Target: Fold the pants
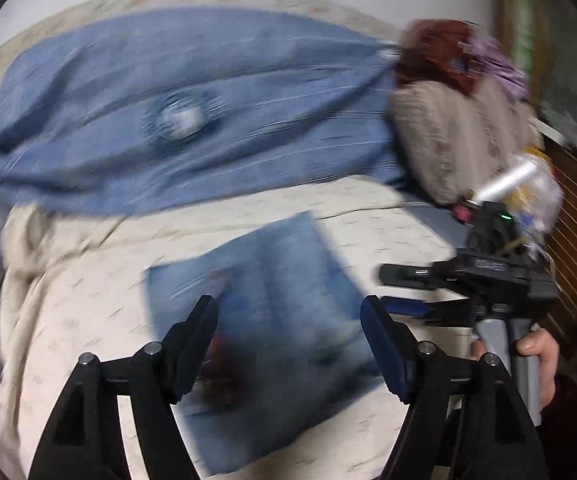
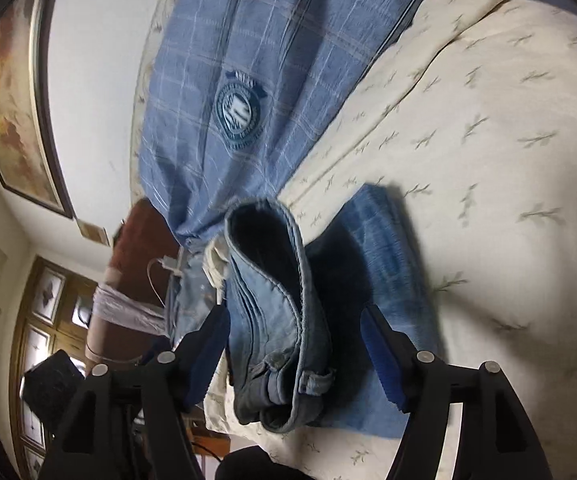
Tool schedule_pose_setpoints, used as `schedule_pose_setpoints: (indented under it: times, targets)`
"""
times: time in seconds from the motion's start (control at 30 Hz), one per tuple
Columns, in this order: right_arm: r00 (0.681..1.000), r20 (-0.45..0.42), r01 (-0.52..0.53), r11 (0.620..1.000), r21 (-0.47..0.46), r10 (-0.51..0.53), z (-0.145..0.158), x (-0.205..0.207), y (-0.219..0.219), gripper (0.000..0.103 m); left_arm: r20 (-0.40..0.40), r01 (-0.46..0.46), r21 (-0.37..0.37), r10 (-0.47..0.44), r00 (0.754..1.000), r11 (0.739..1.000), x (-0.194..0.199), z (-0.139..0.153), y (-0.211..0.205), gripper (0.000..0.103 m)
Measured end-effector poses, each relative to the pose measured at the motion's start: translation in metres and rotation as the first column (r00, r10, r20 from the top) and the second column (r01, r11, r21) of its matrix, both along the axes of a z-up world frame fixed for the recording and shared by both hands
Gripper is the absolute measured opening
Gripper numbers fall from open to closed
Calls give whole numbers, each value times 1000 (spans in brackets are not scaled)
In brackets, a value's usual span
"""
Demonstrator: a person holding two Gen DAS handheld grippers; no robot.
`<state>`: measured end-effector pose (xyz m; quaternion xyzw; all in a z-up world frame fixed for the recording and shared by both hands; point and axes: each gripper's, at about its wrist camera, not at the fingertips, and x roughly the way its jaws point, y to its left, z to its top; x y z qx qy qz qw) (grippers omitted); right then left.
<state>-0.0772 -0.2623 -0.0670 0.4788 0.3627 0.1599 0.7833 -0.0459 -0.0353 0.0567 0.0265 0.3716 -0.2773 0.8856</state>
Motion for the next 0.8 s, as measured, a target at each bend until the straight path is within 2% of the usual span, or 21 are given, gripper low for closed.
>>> schedule_pose_setpoints:
  times: [0.17,0.23,0.3,0.33,0.37,0.4,0.47,0.53,0.63,0.7,0.73,0.8]
  targets:
    - [999,-12,-50,998,-29,50,-7,21,29,71,-167,-124,-8,121,978,992,22,-40,40,74]
    - [998,-27,-65,997,-44,64,-12,28,41,71,-209,-129,27,132,969,991,24,-57,42,74]
    - [994,-45,-100,988,-118,95,-15,34,58,70,-244,-106,44,114,963,993,22,-72,38,74]
    - [992,-56,-118,975,-187,109,-15,36,69,55,-256,-92,44,100,961,995,21,-76,33,74]
    - [991,-57,-129,970,-205,119,-15,37,73,36,-267,-69,38,77,960,997,18,-79,26,74]
    - [992,-55,-124,970,-210,115,-14,37,75,35,-264,-64,43,73,962,997,16,-80,19,74]
    - [996,-10,-90,966,-242,90,-2,31,72,23,-229,-48,66,62,971,997,11,-78,6,74]
    - [997,48,-45,968,-248,58,10,22,63,21,-215,-29,66,42,976,997,8,-75,-4,74]
    - [998,70,19,969,-245,-2,16,12,45,19,-213,-3,33,10,977,999,10,-68,-20,74]
    - [998,42,51,973,-225,-42,13,9,30,19,-186,21,51,-11,982,998,7,-63,-36,74]
    - [997,4,78,973,-216,-79,7,7,19,19,-173,34,62,-23,985,998,6,-62,-44,74]
    - [993,-81,68,972,-226,-88,-6,9,8,19,-139,60,115,-44,989,992,2,-63,-61,75]
